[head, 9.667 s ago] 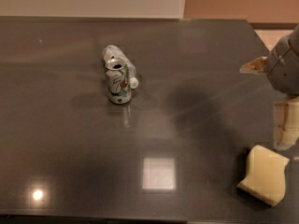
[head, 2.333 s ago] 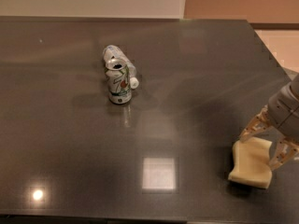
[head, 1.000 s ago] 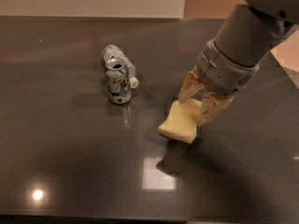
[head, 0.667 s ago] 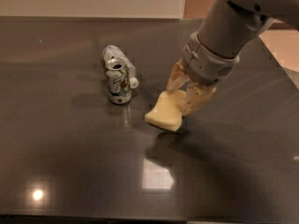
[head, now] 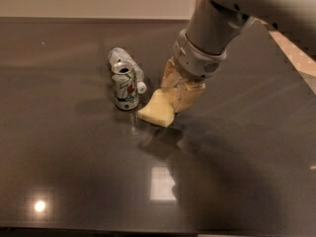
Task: Move sponge near 7up can
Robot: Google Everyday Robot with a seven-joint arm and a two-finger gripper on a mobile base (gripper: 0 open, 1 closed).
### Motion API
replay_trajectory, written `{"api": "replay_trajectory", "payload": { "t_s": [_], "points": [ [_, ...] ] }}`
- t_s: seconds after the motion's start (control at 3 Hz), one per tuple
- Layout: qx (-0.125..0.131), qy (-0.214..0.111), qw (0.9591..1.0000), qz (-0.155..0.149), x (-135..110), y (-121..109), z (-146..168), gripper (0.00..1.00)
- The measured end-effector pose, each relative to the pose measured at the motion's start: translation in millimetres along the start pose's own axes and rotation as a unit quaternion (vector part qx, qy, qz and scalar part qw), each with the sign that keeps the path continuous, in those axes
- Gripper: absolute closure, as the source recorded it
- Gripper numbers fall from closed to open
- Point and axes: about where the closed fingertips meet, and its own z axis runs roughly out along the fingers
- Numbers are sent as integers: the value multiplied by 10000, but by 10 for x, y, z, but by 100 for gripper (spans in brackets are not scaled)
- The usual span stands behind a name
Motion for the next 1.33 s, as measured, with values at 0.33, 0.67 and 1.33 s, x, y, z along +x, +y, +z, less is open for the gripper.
{"api": "replay_trajectory", "payload": {
  "t_s": [0.33,0.67,1.33],
  "points": [
    [29,4,10000,27,-12,-194,113,57],
    [35,7,10000,17,-20,-180,102,36],
    [52,15,10000,3,-36,-179,94,0]
  ]
}}
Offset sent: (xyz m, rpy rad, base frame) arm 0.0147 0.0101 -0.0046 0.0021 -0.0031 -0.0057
